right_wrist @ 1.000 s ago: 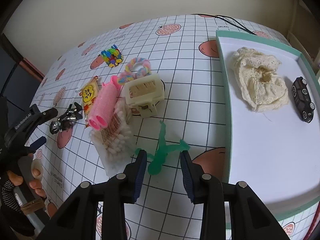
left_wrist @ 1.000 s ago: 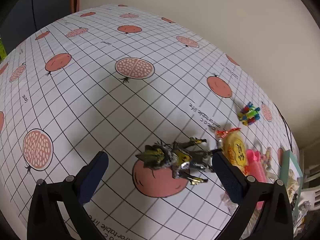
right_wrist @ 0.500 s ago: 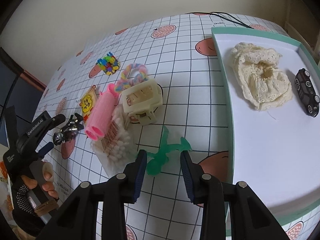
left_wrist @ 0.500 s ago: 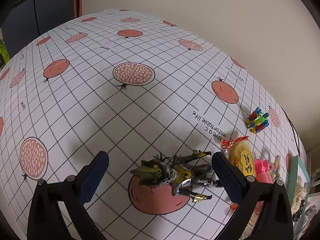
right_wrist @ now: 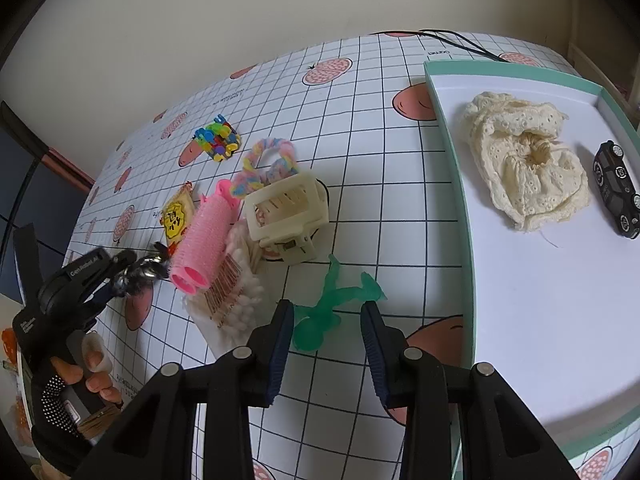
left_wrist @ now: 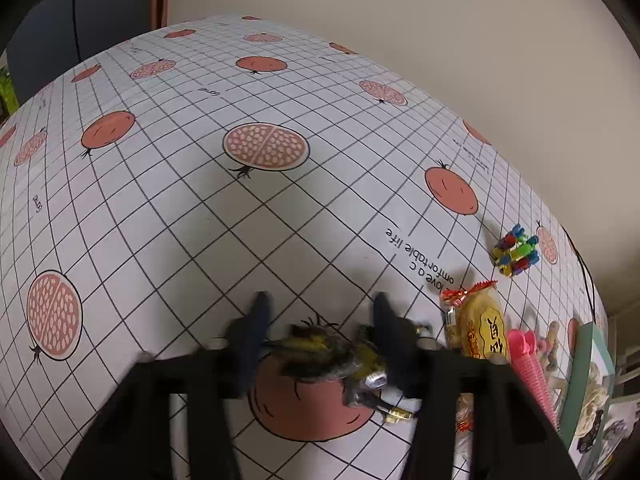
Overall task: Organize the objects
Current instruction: 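Close the left gripper on the silver toy robot while the right gripper grasps the green toy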
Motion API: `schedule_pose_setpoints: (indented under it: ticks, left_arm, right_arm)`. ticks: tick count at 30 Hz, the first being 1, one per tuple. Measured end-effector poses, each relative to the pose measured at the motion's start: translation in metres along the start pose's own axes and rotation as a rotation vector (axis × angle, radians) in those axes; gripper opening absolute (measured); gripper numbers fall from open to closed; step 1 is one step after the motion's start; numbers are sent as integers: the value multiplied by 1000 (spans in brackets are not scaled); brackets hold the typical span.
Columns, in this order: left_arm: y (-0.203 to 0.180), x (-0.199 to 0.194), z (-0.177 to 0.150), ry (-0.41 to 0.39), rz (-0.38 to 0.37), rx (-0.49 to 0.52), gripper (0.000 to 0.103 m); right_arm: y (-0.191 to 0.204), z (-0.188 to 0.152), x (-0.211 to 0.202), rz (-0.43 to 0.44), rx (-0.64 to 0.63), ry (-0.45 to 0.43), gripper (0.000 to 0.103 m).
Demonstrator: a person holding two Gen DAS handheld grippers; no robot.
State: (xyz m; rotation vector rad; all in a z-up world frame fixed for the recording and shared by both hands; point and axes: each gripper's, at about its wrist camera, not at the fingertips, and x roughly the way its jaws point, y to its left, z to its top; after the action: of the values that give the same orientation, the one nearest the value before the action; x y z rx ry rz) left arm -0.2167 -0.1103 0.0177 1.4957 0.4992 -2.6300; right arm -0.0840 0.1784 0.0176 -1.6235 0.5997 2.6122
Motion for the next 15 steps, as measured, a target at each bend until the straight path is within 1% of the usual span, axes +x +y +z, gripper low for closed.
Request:
schedule_pose_setpoints:
  ticks: [4,5,11,12,13,15]
  left_arm:
    - [2,0,0,-1,-18,-8,40]
    - [3,-1,0,0,-30,-17,40]
    - [5,-1,1,8,-55,-36,40]
    - [5,-2,2,9,-58,-38,40]
    - [5,-3,2,7,-57,-37,40]
    - [4,-5,2,-4,-50,-25,40]
  right_arm:
    - [1,1,0,8,-2,-2,37]
    - [0,1,-1,13,-4,-1,34]
    - [0,1,-2,18,-6,-5,34]
    - [0,1,-3,21,-9,-7,33]
    - [0,1,-4,24,-12,-9,30]
    - [0,1,-4,20,-15,-8,30]
